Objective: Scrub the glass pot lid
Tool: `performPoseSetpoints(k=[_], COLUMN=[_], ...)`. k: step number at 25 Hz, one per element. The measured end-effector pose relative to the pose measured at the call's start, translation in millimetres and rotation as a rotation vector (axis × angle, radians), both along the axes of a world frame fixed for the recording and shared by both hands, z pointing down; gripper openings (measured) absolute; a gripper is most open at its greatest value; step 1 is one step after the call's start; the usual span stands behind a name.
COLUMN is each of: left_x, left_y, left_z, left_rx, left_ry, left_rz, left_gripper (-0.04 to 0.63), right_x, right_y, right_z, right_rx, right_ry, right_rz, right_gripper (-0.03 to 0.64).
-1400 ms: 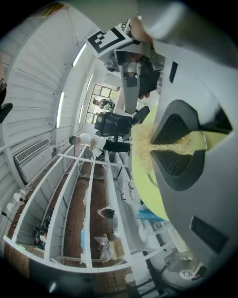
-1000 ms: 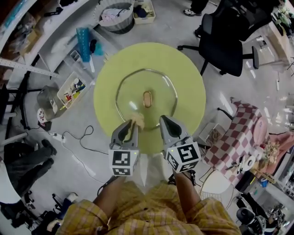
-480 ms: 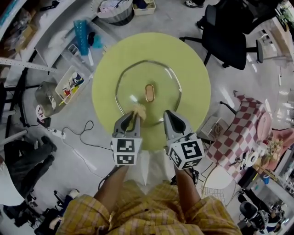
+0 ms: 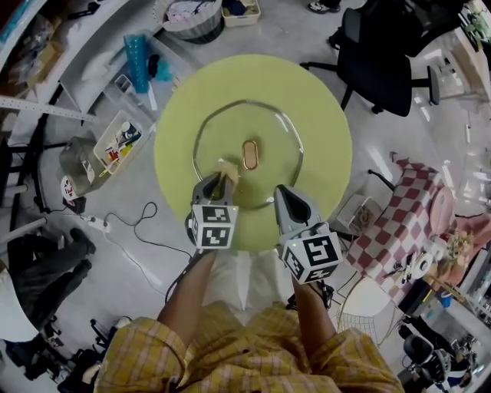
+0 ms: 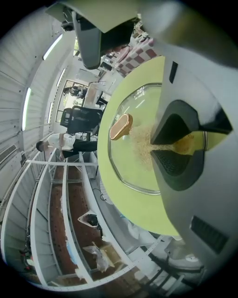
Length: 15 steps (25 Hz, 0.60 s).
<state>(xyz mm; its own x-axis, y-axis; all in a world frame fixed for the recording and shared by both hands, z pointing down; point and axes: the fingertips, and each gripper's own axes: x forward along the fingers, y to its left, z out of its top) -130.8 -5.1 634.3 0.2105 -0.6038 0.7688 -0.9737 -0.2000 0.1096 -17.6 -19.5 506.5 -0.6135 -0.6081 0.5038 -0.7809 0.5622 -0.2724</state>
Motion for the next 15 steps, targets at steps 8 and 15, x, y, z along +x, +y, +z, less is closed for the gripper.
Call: performPoseSetpoints(k=[8,15], left_x=[7.0,28.3], left_y=[-1.5,6.2], left_z=[3.4,5.5], left_rx=[-0.01,0.01], left_ry=[-0.037,-0.117], left_rz=[0.06,0.136], left_gripper=[0.035,0.037], right_x=[3.7,6.2], right_y=[2.8,5.6], right_z=[-2.5,-2.7], right_rx=[0.004,0.003], right_ry=[0.003,0.002], right_rz=[-0.001,0.006], right_gripper=[-0.002,-0.002])
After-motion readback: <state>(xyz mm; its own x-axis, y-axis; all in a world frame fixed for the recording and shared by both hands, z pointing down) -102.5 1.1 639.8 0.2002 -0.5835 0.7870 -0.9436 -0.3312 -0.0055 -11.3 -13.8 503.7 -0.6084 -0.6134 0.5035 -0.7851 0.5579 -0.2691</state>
